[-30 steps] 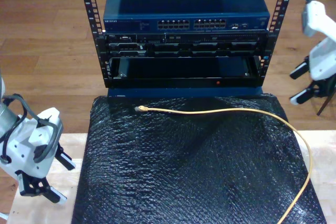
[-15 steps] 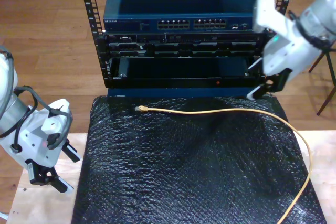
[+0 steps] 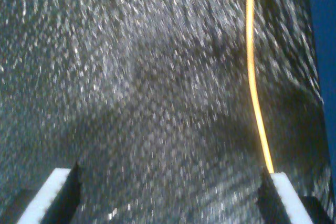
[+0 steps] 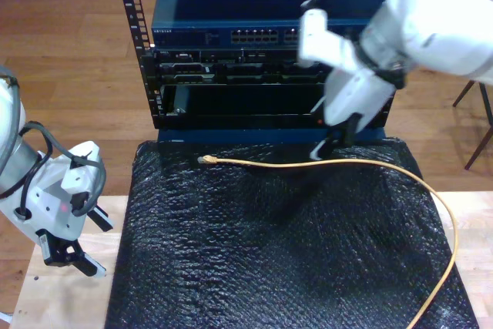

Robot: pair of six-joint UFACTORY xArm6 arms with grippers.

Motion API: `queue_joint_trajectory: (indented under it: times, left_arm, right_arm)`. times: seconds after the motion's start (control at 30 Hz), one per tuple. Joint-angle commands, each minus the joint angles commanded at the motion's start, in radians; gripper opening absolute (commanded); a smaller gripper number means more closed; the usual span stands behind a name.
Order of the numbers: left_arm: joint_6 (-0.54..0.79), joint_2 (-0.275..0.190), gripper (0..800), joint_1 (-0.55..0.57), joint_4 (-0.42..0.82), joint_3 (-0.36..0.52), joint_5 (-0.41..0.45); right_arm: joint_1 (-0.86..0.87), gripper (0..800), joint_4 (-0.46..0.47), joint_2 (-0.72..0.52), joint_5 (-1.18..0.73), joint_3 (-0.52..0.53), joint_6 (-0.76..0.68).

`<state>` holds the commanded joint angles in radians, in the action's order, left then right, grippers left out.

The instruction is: Grab the cable and plug it in

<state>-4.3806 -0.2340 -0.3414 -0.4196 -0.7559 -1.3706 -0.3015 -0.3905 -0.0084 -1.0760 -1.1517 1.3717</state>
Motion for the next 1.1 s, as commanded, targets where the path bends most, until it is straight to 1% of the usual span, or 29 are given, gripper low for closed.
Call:
queue_joint_trajectory:
  times: [0.1, 0.3, 0.6, 0.77, 0.93, 1.1]
  left_arm:
    - [0.000, 0.003, 800, 0.000, 0.000, 0.000, 0.000]
    - [-0.002, 0.005, 800, 0.000, 0.000, 0.000, 0.002]
    - [-0.002, 0.018, 800, 0.000, 0.000, 0.000, 0.002]
    - [-0.002, 0.018, 800, 0.000, 0.000, 0.000, 0.000]
    - [-0.003, 0.020, 800, 0.000, 0.000, 0.000, 0.002]
    - [-0.020, 0.023, 800, 0.000, 0.000, 0.000, 0.002]
  right_arm:
    - [-0.037, 794, 0.034, 0.048, 0.005, -0.028, -0.048]
    - [-0.100, 793, 0.140, 0.144, 0.037, -0.091, -0.153]
    - [-0.161, 791, 0.164, 0.284, 0.037, -0.230, -0.233]
    - [-0.203, 791, 0.242, 0.358, 0.034, -0.301, -0.275]
    - [-0.224, 790, 0.313, 0.407, 0.037, -0.339, -0.354]
    - [-0.227, 778, 0.351, 0.451, 0.038, -0.384, -0.407]
